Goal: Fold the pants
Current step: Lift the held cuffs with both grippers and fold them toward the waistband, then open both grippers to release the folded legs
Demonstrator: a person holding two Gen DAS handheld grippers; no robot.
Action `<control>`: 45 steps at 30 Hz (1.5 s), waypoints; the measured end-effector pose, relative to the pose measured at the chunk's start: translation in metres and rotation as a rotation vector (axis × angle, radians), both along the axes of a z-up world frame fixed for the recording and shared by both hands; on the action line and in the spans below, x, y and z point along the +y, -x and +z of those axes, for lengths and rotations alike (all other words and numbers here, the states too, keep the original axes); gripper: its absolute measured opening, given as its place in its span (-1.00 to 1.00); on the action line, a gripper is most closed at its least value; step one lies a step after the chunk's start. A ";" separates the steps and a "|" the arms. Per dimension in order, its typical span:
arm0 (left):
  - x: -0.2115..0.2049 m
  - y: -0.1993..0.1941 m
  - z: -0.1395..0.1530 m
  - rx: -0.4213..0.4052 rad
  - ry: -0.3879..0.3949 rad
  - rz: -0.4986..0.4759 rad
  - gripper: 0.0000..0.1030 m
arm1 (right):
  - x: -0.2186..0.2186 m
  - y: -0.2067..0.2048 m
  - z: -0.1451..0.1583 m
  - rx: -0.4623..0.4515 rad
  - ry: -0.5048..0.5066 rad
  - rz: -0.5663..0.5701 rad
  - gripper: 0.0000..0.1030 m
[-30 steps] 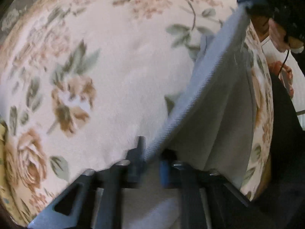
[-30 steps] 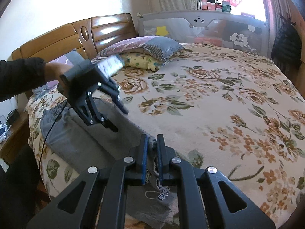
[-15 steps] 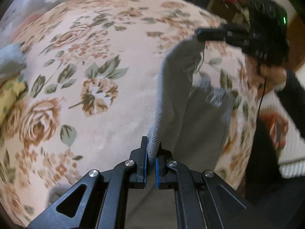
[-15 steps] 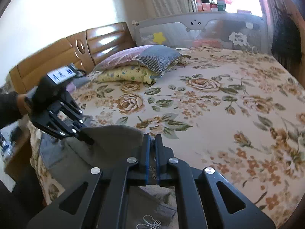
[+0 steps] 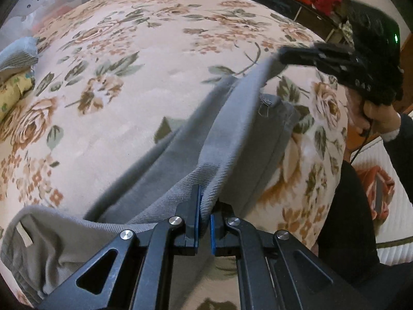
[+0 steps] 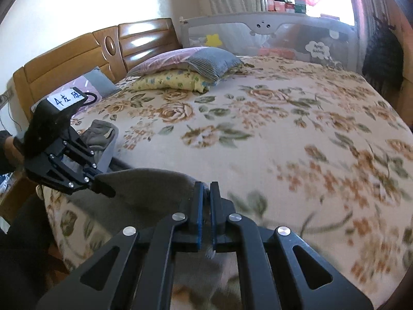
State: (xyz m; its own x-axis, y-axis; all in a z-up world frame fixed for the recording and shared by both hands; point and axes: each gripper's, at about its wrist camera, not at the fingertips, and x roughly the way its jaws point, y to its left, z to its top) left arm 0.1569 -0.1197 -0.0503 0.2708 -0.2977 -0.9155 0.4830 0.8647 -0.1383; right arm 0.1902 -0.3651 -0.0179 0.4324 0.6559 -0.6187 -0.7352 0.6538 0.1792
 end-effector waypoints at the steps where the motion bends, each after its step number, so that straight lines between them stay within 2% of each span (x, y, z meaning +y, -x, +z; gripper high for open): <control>1: 0.000 0.002 -0.001 0.004 0.006 0.005 -0.92 | -0.006 0.007 -0.004 0.010 -0.002 -0.007 -0.89; 4: -0.004 0.008 -0.003 -0.005 0.000 0.011 -0.92 | -0.016 0.018 -0.016 0.047 -0.004 -0.030 -0.89; 10: -0.015 0.015 -0.016 -0.036 -0.073 0.016 -0.89 | -0.022 0.027 -0.043 0.116 0.013 -0.065 -0.89; 13: -0.017 0.020 -0.021 -0.053 -0.113 0.028 -0.74 | -0.021 0.028 -0.055 0.151 0.033 -0.085 -0.87; 14: -0.017 0.022 -0.021 -0.058 -0.118 0.029 -0.63 | -0.022 0.029 -0.058 0.166 0.031 -0.095 -0.85; 15: -0.017 0.025 -0.019 -0.068 -0.126 0.034 -0.44 | -0.023 0.029 -0.059 0.177 0.029 -0.104 -0.73; 16: -0.016 0.026 -0.017 -0.078 -0.134 0.043 -0.30 | -0.024 0.029 -0.058 0.186 0.033 -0.119 -0.45; 17: -0.014 0.029 -0.014 -0.092 -0.136 0.053 -0.06 | -0.025 0.030 -0.057 0.193 0.044 -0.143 -0.26; 18: -0.011 0.032 -0.009 -0.107 -0.128 0.060 0.00 | -0.027 0.031 -0.055 0.193 0.050 -0.166 0.11; 19: -0.007 0.034 -0.005 -0.119 -0.119 0.068 0.01 | -0.028 0.034 -0.052 0.191 0.038 -0.173 0.30; 23: 0.012 0.041 0.010 -0.145 -0.095 0.120 0.03 | -0.029 0.051 -0.033 0.162 -0.021 -0.165 0.31; 28: 0.059 0.046 0.022 -0.153 -0.056 0.223 0.05 | -0.005 0.064 -0.016 0.157 -0.064 -0.113 0.31; 38: 0.169 0.053 0.030 -0.157 -0.032 0.478 0.07 | 0.090 0.065 -0.005 0.166 -0.066 0.033 0.31; 45: 0.216 0.059 0.033 -0.166 -0.024 0.573 0.12 | 0.150 0.059 -0.003 0.183 -0.063 0.110 0.31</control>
